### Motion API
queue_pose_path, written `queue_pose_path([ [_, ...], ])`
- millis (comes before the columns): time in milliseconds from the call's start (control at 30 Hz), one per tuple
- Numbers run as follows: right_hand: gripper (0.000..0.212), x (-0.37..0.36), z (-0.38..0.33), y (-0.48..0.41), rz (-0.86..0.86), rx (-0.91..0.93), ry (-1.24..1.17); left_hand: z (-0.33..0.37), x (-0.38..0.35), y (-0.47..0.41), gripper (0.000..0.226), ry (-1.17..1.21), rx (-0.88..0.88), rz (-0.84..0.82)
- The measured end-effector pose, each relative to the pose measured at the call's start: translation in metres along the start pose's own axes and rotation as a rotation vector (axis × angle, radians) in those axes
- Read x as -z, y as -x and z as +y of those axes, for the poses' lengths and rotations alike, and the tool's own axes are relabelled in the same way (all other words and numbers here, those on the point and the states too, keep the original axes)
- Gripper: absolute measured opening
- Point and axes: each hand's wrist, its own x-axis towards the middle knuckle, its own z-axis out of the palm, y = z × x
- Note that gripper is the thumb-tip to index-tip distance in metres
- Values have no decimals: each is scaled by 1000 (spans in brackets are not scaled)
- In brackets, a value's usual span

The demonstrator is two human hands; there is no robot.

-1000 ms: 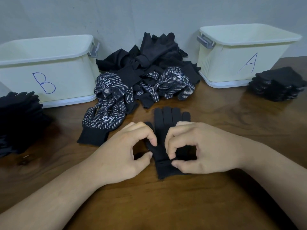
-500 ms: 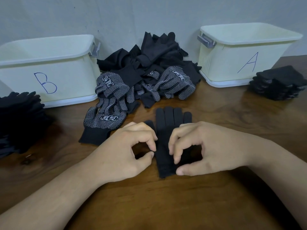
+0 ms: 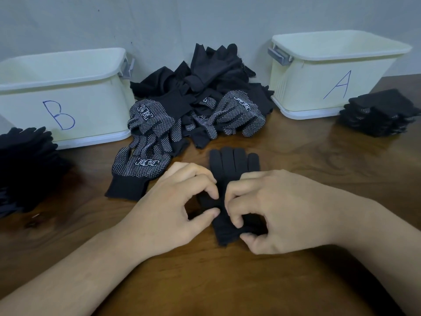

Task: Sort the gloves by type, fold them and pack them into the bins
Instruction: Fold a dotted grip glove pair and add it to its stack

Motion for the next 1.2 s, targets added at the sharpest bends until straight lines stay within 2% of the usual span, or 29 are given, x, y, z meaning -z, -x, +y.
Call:
queue_pose_path([
  [167, 12, -2, 1, -1, 42, -2, -32, 4, 9, 2, 50, 133, 5, -153],
  [233, 10, -1, 4, -2, 68, -12, -80, 6, 9, 3, 57, 83, -17, -227],
  [333, 10, 5, 7, -1, 82, -60, -208, 6, 4, 3, 44, 22, -45, -254],
  [467, 9, 10, 10, -1, 99, -112, -424, 3, 1, -1, 15, 32, -36, -169],
  [533, 4, 14, 16, -1, 189, -145, -551, 2, 0, -1, 19, 49, 0, -149],
  [600, 11, 18, 27, 3, 311, -179, -640, 4, 1, 0, 27, 81, 48, -128],
  [667, 20, 23, 40, 9, 303, -188, -647, 5, 2, 2, 25, 128, 94, -120],
  [767, 41, 27, 45, 17, 133, -175, -564, 8, 4, 3, 15, 162, 115, -65],
  [833, 36, 25, 46, 17, 66, -159, -487, 13, 6, 2, 14, 180, 137, -12],
  [933, 28, 15, 41, 9, 56, -188, -401, 19, 6, 1, 20, 197, 152, 39],
  [1067, 20, 2, 33, 2, 121, -216, -550, 20, 4, 1, 27, 178, 168, 71],
  [1167, 44, 0, 35, 2, 124, -255, -604, 24, 5, 3, 14, 316, 225, 45],
  [1200, 44, 0, 36, 1, 133, -267, -614, 25, 6, 3, 14, 385, 263, 25],
])
